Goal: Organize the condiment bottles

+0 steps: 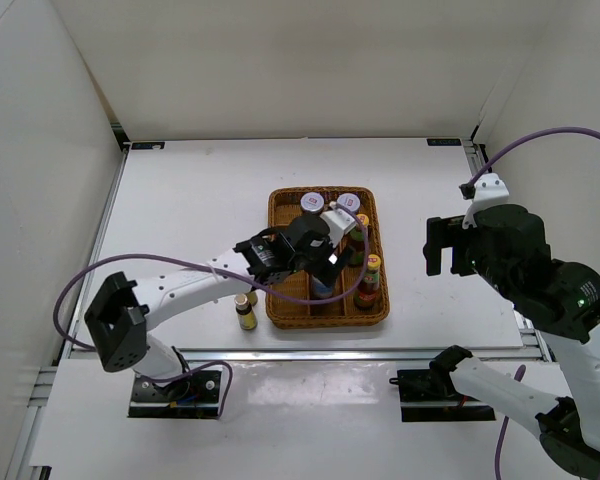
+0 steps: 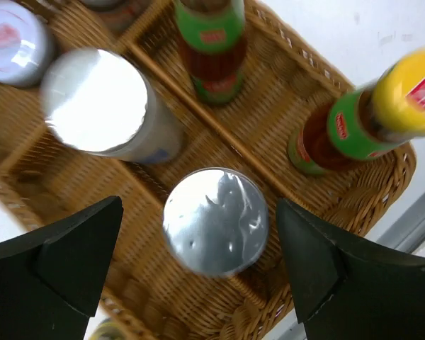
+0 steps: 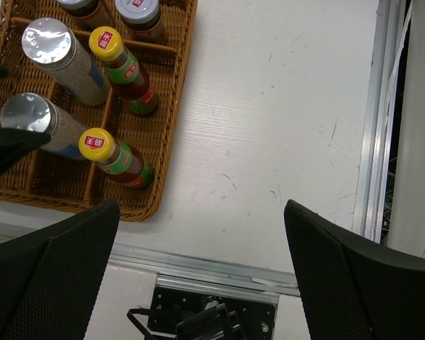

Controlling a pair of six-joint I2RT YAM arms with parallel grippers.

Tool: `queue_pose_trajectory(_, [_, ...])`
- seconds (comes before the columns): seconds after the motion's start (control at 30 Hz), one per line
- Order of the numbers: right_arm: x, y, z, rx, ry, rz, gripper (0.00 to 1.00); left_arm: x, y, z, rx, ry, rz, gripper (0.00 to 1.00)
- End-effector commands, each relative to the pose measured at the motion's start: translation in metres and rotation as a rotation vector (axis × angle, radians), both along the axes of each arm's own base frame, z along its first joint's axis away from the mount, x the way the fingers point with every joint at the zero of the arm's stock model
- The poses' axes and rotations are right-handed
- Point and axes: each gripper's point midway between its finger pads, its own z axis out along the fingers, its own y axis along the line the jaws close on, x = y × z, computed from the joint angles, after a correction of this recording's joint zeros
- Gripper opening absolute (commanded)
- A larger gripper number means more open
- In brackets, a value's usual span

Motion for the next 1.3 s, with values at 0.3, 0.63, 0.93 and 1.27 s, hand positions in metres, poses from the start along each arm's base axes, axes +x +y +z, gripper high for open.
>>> queue_pose_trajectory(0.3, [0.003,-0.004,0.001,-0.011,-0.042,-0.006,1.00,0.013,0.182,0.125,-0.103,-0.302,0.449,1.00])
queue_pose_trajectory(0.63, [0.013,0.009,-0.009,-0.019,-0.014,0.023,1.00,-0.018,0.188,0.023,-0.121,0.191,0.497,0.89])
queue_pose_trajectory(0.93, [0.013,0.009,-0.012,-0.025,-0.007,0.023,1.00,-0.036,0.186,-0.003,-0.078,0.332,0.503,0.85])
queue_pose_trajectory(1.27, [0.011,0.008,-0.010,-0.019,-0.014,0.023,1.00,-0.037,0.186,-0.014,-0.054,0.361,0.515,0.63])
